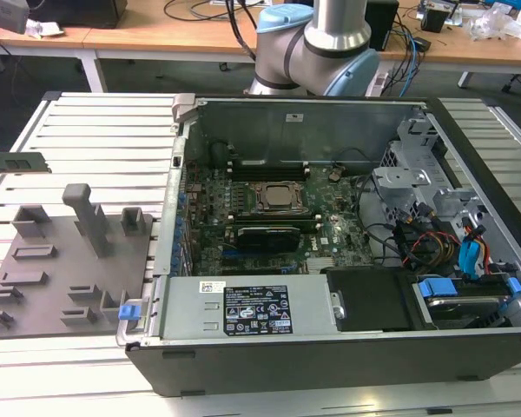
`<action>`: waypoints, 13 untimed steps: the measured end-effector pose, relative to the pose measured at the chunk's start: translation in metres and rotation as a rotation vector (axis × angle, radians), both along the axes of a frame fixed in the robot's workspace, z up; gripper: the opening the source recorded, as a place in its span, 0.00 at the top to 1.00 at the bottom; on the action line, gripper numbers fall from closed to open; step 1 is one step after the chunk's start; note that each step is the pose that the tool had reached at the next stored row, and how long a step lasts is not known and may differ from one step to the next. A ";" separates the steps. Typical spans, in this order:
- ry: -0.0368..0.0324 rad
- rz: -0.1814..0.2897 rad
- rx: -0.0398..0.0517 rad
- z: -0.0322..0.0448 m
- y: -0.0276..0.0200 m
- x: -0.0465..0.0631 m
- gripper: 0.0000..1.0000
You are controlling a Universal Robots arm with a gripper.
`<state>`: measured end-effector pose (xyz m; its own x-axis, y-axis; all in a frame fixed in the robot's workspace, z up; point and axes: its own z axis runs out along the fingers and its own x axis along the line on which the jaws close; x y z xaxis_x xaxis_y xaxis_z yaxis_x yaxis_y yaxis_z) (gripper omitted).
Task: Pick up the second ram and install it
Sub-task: 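Pick up the second ram and move it above second insertion slot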
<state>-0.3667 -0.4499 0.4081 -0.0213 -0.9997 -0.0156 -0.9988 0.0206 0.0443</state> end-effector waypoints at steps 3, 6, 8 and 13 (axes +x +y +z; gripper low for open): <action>0.0000 0.000 0.0000 0.0000 0.0001 0.005 0.87; 0.0009 0.000 0.0000 0.0000 0.0001 0.023 0.87; 0.0012 0.000 0.0000 0.0000 0.0001 0.030 0.87; 0.0026 0.000 0.0001 -0.0001 0.0001 0.050 0.87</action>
